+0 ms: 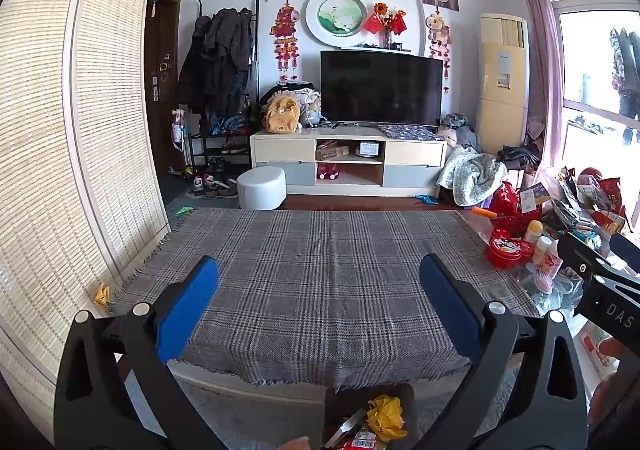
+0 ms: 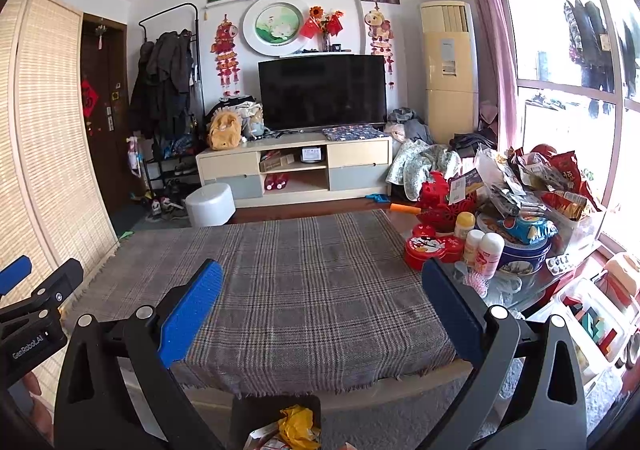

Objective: Collect trash

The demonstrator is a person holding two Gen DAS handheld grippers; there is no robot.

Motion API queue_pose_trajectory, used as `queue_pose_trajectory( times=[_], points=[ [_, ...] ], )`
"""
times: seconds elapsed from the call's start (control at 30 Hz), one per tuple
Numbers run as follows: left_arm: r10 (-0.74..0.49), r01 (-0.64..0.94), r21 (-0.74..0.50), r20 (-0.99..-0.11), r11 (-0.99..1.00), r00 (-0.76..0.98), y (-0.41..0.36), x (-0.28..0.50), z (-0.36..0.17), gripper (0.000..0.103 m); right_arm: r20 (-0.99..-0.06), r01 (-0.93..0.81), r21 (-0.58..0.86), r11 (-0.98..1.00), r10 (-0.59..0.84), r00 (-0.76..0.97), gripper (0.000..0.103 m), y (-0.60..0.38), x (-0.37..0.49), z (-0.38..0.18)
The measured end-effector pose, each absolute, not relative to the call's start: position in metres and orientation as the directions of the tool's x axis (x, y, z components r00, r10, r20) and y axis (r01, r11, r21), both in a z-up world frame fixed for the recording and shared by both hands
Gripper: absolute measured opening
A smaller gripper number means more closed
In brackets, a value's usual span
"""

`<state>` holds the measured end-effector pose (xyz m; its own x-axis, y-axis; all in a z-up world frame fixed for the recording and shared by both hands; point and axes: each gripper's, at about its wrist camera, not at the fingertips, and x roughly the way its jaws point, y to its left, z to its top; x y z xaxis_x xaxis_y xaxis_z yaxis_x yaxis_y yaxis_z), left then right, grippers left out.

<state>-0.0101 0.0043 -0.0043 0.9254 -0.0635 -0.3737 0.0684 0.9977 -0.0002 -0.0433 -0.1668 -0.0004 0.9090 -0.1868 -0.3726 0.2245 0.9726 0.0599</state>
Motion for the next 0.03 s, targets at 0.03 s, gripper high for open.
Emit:
queue_pose_trajectory(
  times=[0.03],
  points=[
    [-0.061, 0.066, 0.001, -0.374, 0.998, 0.926, 0.0046, -0.0102, -0.0043, 0.095, -0.373, 0.225, 0.06, 0.973, -0.187, 0.909, 0.1, -0.167, -0.0433, -0.0003]
  ],
)
